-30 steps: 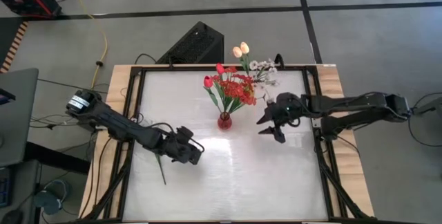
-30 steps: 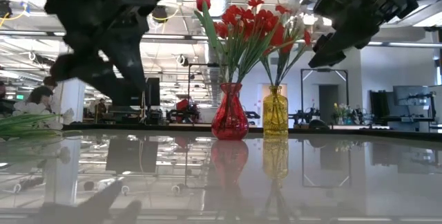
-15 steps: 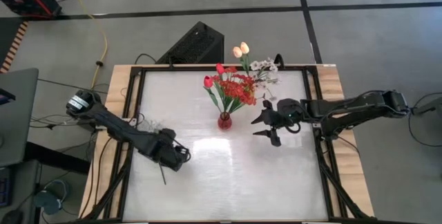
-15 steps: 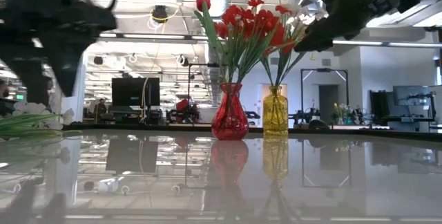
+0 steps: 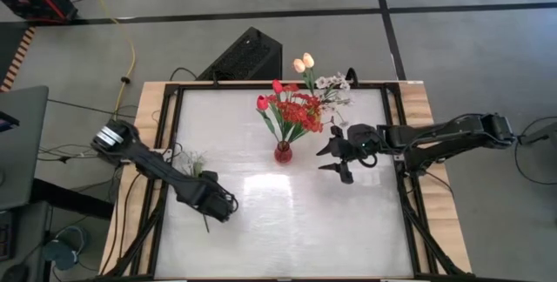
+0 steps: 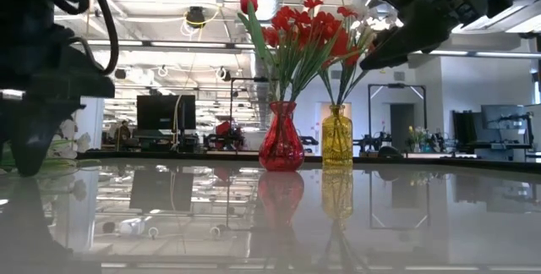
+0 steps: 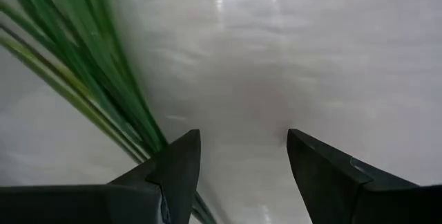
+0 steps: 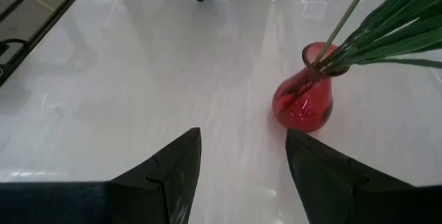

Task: Sort flowers into vase by color
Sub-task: Put the white flowers into the yellow vase

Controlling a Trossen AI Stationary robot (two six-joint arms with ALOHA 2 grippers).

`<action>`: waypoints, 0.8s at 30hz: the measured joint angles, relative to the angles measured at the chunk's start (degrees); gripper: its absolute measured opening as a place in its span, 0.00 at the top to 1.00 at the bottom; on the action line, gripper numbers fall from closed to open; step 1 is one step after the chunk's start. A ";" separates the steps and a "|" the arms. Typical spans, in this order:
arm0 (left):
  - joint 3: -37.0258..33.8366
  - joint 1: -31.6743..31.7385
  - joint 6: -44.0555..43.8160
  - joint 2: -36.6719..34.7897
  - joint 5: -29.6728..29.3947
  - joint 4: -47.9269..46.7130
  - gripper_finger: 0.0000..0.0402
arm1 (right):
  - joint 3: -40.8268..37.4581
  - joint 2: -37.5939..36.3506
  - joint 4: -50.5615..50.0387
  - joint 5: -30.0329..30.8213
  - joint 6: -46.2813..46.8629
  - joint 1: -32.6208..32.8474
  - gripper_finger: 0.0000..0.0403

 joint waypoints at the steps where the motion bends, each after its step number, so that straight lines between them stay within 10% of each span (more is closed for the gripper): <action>1: 0.00 0.02 0.01 0.47 0.33 -0.12 0.49 | 0.00 0.00 -0.19 0.00 0.00 0.00 0.41; 15: 3.58 -0.03 1.27 -3.08 7.08 -10.20 0.49 | 0.00 0.00 -0.12 -0.02 -0.75 0.00 0.41; 24: -3.58 -0.07 2.01 -3.09 8.62 0.84 0.49 | 0.00 0.00 -6.93 -0.04 0.61 1.60 0.41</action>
